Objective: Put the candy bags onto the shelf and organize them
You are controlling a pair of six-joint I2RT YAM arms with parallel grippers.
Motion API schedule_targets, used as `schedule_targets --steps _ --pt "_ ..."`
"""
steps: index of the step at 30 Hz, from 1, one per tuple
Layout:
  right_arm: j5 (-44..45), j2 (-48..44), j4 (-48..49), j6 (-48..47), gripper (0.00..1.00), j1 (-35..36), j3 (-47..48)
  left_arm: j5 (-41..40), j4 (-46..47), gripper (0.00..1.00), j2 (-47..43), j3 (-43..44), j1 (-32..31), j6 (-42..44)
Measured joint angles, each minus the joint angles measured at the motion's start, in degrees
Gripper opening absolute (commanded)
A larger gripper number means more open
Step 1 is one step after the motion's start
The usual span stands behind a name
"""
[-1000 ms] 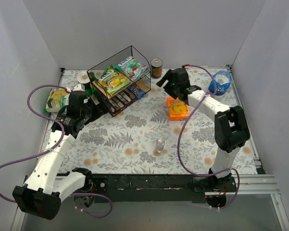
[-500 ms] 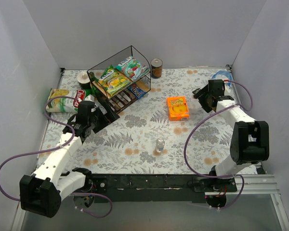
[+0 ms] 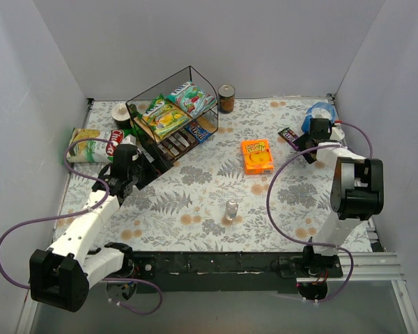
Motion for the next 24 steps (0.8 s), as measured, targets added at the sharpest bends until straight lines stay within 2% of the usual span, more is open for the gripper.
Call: schedule_targets --steps 5,16,19,20,22,24 --pt "-0.13 5.03 0.63 -0.02 0.6 -1.86 1.6 -0.9 -0.02 0.98 0.07 0.07 0.0 -0.15" --pt "-0.9 8.48 7.17 -2.16 0.52 -2.49 2.73 -2.05 -0.61 0.98 1.57 1.97 0.0 -0.28" --pt "-1.07 9.53 8.31 -2.38 0.43 -2.71 3.52 -2.34 -0.83 0.98 2.27 2.71 0.0 -0.11" --pt "-1.09 9.81 8.59 -2.4 0.36 -2.78 3.54 -2.43 -0.94 0.98 2.49 2.95 0.0 -0.04" --pt "-1.16 10.19 8.83 -2.25 0.3 -2.93 3.72 -2.49 -0.94 0.98 2.82 3.28 0.0 0.09" --pt "-1.4 10.6 8.96 -2.23 0.2 -3.02 3.89 -2.49 -0.94 0.98 3.1 3.5 0.0 0.13"
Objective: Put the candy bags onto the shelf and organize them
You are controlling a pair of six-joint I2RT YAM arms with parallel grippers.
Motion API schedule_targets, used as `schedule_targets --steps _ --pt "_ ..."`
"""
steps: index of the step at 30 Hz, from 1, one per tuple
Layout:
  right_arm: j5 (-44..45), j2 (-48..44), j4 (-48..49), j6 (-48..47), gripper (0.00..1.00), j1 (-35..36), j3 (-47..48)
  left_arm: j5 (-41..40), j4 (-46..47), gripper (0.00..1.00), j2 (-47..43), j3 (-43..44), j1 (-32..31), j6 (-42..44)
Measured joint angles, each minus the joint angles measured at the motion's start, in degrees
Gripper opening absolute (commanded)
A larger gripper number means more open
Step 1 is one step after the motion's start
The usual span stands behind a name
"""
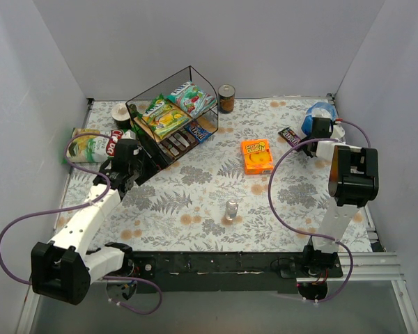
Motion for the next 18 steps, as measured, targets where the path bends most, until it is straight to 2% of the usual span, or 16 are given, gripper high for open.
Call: schedule_targets --steps 5,11,18 --pt "-1.25 0.87 -0.42 0.31 0.01 -0.28 1.14 -0.15 -0.15 0.98 0.22 0.2 0.0 0.02" --pt "-4.39 0.87 -0.46 0.26 0.01 -0.39 1.14 -0.37 -0.61 0.98 0.22 0.2 0.0 0.24" --pt "-16.22 -1.4 3.28 3.26 0.01 -0.74 -1.7 -0.42 -0.83 0.98 0.22 0.2 0.0 0.42"
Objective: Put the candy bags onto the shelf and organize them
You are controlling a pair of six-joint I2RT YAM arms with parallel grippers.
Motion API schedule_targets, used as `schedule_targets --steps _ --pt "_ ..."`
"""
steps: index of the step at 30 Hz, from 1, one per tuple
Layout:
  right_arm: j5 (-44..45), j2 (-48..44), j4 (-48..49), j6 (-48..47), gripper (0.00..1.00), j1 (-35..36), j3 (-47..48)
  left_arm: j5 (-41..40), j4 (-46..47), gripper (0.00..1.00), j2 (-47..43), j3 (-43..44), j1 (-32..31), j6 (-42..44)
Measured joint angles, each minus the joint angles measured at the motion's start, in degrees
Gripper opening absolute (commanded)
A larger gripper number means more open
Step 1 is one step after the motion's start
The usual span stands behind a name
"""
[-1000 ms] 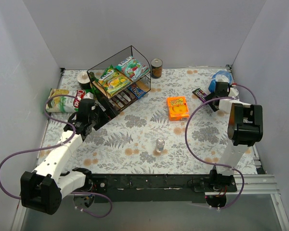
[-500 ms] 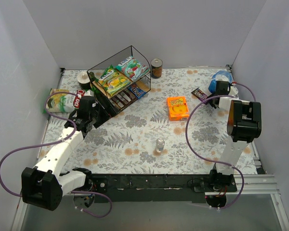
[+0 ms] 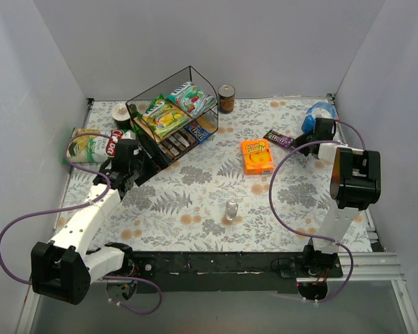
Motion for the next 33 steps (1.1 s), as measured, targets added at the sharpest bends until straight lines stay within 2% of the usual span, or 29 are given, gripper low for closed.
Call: schedule_targets --steps 10,22,33 --pt "-13.31 -7.37 10.23 11.5 0.01 0.07 -3.56 0.0 0.0 0.98 -1.25 0.0 0.0 0.0" --pt "-15.3 -8.74 13.38 14.58 0.01 3.98 -0.28 -0.15 -0.52 0.98 -3.1 -0.02 0.0 0.0" --pt "-14.47 -9.2 12.46 12.39 0.01 14.95 3.93 -1.33 -1.73 0.98 -3.69 0.0 0.0 0.0"
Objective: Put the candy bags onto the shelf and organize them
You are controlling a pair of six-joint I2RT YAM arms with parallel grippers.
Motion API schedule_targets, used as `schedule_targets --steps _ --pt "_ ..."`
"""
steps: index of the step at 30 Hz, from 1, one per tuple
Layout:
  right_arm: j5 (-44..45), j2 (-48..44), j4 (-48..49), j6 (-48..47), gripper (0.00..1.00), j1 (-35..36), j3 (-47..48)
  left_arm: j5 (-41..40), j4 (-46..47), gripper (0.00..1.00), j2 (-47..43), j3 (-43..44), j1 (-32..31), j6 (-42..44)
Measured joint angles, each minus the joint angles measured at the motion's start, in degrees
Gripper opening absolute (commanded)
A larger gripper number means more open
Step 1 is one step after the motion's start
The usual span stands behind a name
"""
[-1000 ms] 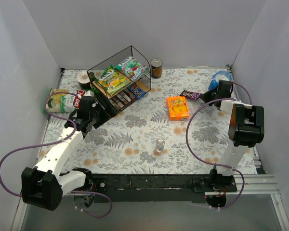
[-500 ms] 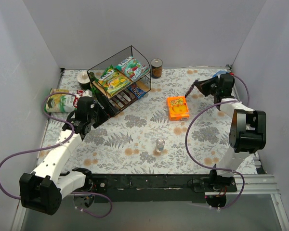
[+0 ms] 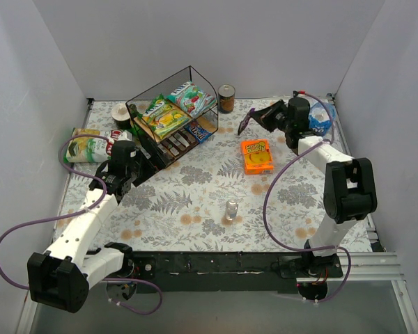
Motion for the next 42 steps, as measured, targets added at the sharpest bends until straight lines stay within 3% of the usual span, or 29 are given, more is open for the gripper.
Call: schedule_targets --steps 8,15,30,42 --pt "-0.22 1.64 -2.23 -0.96 0.01 8.04 4.87 -0.17 -1.05 0.98 -0.02 0.04 -0.02 0.02" --pt "-0.35 9.11 -1.29 -0.2 0.01 12.26 12.46 -1.9 -3.52 0.98 -0.31 1.16 0.0 0.0" --pt "2.95 22.53 1.73 5.44 0.01 14.84 21.0 -3.19 -6.62 0.98 -2.27 2.45 0.0 0.11" --pt "4.0 23.28 3.26 6.01 0.01 15.08 23.23 -4.17 -7.32 0.98 -2.27 2.99 0.0 0.61"
